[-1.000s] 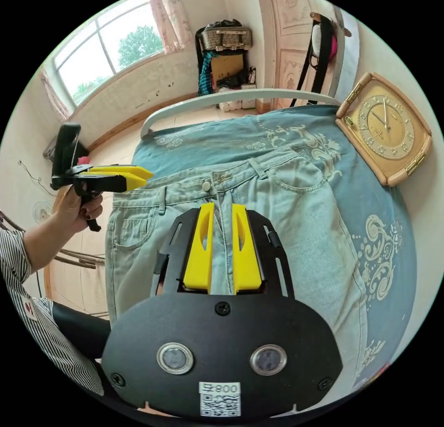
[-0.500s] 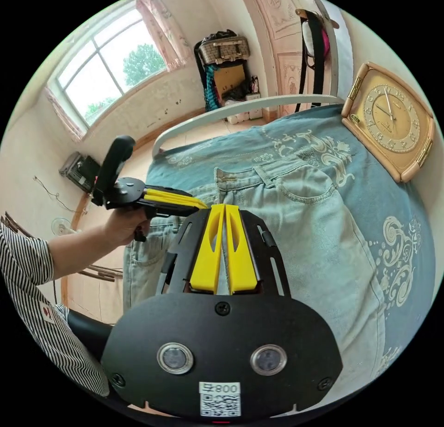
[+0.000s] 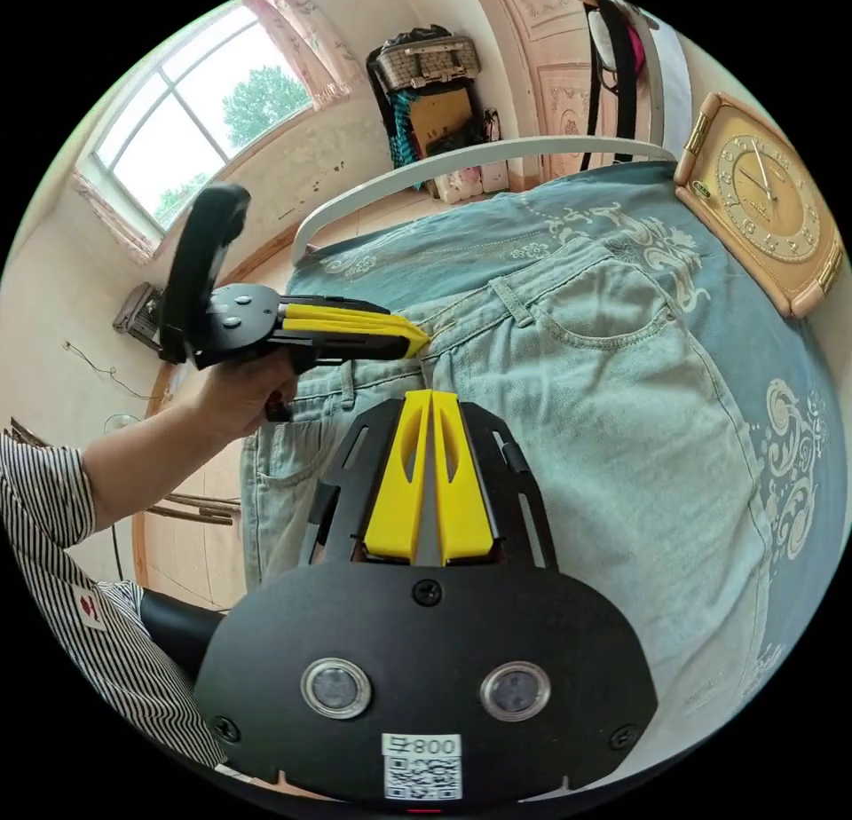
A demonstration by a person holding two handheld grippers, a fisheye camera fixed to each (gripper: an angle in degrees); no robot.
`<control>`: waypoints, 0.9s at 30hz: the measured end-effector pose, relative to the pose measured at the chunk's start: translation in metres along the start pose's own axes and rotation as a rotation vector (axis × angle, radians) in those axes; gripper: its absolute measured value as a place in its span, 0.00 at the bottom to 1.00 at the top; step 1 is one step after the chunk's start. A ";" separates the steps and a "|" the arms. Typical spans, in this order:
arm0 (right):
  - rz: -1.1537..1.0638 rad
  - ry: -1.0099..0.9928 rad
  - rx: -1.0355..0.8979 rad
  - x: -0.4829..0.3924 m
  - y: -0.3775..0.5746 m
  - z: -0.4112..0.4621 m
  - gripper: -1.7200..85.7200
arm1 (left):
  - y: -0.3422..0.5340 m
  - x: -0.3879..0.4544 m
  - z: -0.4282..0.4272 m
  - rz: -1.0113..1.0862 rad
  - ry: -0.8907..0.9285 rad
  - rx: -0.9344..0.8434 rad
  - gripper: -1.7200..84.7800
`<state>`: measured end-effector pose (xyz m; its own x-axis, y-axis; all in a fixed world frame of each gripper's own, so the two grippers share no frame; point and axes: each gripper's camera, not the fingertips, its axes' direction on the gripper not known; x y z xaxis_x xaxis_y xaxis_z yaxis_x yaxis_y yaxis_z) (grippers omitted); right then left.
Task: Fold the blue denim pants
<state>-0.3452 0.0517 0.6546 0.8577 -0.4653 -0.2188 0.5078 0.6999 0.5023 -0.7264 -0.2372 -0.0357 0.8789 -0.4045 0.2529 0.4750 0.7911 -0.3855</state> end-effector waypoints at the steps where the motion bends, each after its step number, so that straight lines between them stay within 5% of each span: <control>1: 0.012 -0.015 0.015 0.003 0.008 -0.006 0.02 | -0.005 0.000 -0.007 0.011 0.001 0.037 0.02; 5: 0.161 0.018 0.116 0.032 0.095 -0.053 0.02 | -0.025 -0.005 -0.028 -0.003 0.056 0.039 0.02; 9: 0.329 0.098 -0.008 0.062 0.172 -0.035 0.02 | -0.049 0.001 -0.054 0.007 0.040 0.042 0.02; 19: 0.333 0.180 0.026 0.050 0.233 -0.030 0.02 | -0.131 0.020 -0.119 0.038 -0.015 -0.074 0.02; 27: 0.567 0.299 -0.032 0.016 0.414 -0.087 0.02 | -0.159 0.049 -0.209 0.012 0.071 -0.015 0.02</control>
<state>-0.1143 0.3815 0.7864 0.9768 0.1498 -0.1529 -0.0328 0.8107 0.5846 -0.7492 -0.4790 -0.1477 0.8851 -0.4271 0.1849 0.4647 0.7893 -0.4013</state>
